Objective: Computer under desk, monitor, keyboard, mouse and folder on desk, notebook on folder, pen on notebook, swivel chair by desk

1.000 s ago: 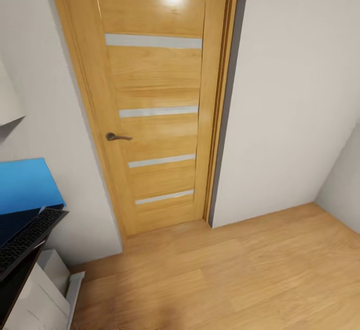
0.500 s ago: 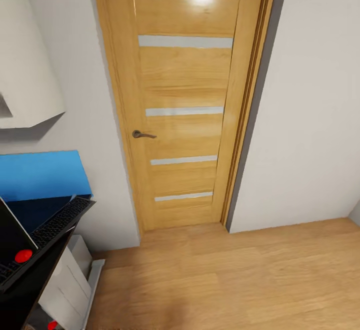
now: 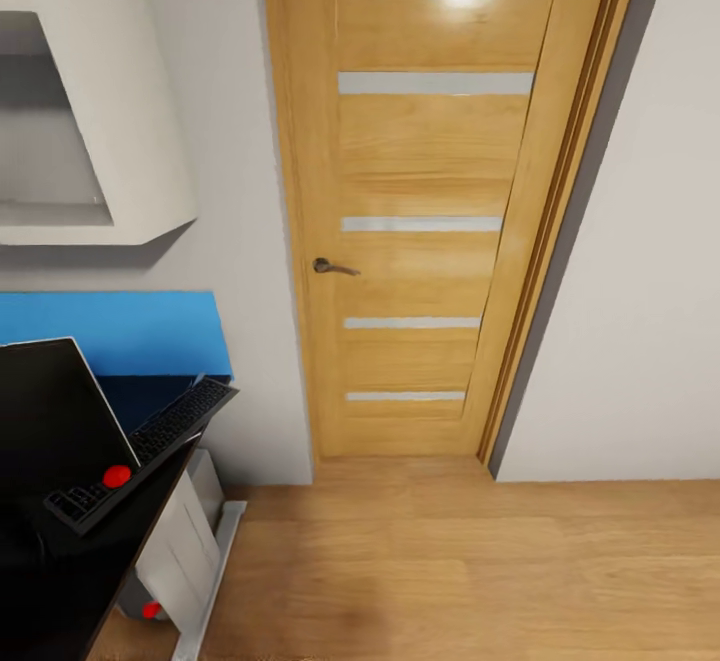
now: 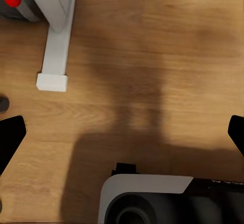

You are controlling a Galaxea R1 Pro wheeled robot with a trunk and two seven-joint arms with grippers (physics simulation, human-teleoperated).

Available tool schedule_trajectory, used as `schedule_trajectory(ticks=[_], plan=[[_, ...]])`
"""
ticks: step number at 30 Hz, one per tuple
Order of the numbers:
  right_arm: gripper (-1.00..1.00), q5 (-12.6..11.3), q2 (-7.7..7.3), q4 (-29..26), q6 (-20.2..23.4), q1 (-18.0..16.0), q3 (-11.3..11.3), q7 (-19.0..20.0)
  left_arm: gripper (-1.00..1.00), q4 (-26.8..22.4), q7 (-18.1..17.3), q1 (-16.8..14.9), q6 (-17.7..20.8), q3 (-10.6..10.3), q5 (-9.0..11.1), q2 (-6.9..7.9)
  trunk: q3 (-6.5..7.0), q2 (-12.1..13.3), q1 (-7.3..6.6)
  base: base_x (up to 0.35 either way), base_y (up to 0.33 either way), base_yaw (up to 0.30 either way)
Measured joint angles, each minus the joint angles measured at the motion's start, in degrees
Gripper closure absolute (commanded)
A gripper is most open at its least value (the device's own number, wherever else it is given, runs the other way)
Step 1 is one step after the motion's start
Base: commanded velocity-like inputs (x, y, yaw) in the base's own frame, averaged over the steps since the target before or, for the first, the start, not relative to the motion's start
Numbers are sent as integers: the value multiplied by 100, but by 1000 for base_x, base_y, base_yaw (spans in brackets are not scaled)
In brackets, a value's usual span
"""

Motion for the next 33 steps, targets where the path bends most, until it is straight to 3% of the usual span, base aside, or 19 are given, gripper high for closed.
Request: schedule_trajectory(ticks=[7, 17, 33], plan=[[-100, 0, 0, 1, 0, 1, 0, -1, -100, 0, 0, 0, -6, 0, 1, 0, 0, 0, 0, 0, -11, 285], [-100, 0, 0, 2, -1, 4, 0, -3, -100, 0, 2, 0, -4, -1, 1, 3, 0, 0, 0, 0, -190, 285], [-100, 3, 0, 2, 2, 0, 0, 4, -100, 7, 0, 0, 1, 0, 0, 4, 0, 0, 0, 0, -10, 285]])
